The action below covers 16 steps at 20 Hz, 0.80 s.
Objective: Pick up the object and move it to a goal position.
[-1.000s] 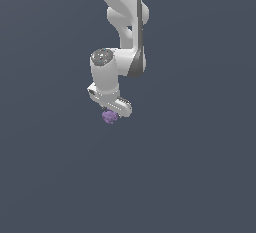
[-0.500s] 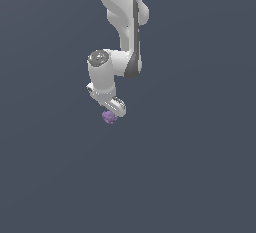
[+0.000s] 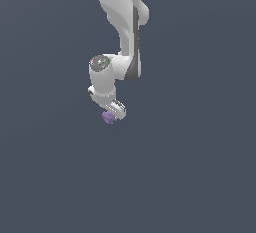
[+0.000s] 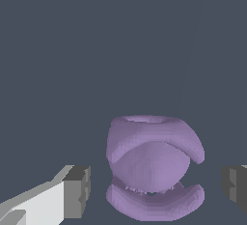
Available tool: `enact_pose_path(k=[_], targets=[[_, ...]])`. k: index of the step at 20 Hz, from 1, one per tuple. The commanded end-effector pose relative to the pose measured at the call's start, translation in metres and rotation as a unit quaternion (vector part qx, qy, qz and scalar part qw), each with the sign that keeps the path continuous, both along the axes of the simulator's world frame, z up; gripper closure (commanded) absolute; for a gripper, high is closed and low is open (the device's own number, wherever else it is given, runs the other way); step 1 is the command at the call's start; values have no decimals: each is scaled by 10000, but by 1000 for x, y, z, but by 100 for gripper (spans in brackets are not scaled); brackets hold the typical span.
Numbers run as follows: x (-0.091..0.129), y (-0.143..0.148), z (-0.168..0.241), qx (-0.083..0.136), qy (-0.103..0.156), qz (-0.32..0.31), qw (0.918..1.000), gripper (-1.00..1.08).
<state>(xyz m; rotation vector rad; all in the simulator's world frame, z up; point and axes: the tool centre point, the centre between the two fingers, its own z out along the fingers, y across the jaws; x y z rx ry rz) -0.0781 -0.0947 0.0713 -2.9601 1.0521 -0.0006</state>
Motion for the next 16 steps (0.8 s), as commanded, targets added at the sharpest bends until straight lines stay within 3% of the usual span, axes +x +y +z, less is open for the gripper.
enact_pose_path(k=[1, 9, 10, 16], targets=[[-1, 0, -13, 0, 4, -8, 10000, -92], [-1, 0, -32, 0, 3, -19, 10000, -92], [-1, 0, -32, 0, 3, -19, 10000, 108], [-1, 0, -32, 0, 3, -19, 10000, 108]])
